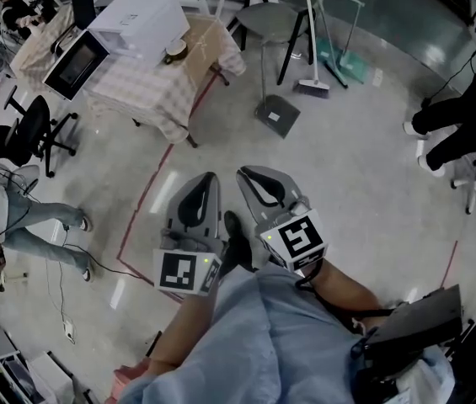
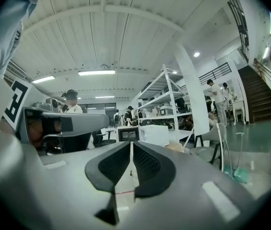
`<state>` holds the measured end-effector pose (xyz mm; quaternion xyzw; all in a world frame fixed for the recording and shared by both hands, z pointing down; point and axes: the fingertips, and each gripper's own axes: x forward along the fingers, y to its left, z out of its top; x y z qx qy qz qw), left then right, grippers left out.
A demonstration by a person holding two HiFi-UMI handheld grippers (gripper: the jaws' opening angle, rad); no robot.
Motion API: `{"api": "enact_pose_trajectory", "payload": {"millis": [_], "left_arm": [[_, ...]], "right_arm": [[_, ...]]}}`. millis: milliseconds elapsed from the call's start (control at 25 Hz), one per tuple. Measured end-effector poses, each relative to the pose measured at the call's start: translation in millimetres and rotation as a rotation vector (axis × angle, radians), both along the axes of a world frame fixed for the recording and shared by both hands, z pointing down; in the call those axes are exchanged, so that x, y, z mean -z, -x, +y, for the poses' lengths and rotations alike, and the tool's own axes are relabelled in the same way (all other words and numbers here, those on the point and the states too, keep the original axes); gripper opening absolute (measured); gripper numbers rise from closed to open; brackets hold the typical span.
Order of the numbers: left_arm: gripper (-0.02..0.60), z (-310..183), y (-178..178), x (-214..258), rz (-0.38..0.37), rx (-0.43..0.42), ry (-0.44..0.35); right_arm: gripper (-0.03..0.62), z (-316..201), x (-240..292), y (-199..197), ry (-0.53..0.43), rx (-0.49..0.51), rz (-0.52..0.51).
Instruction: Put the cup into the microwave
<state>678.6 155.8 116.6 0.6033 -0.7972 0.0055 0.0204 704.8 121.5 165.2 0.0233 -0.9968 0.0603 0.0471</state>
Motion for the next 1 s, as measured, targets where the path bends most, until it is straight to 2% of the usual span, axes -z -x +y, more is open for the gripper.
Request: {"api": "enact_pose_trajectory", "payload": {"millis": [280,800,1000], "left_arm": [[0.005,-19,54,-3,0.014,-0.016,-0.014],[0.005,-34,181,6,0.016,-0.028,-0.059],[0.005,-37,216,8,0.002,-0.065,-0.056]], "right_arm": [[0.018,-19,-9,49,-0.008,-0.020,0.027],[0.018,-33,-4,185,-0.061,0.014,0.051],[0.018,-37,2,226,-0.068,-0.010,0.046]]}}
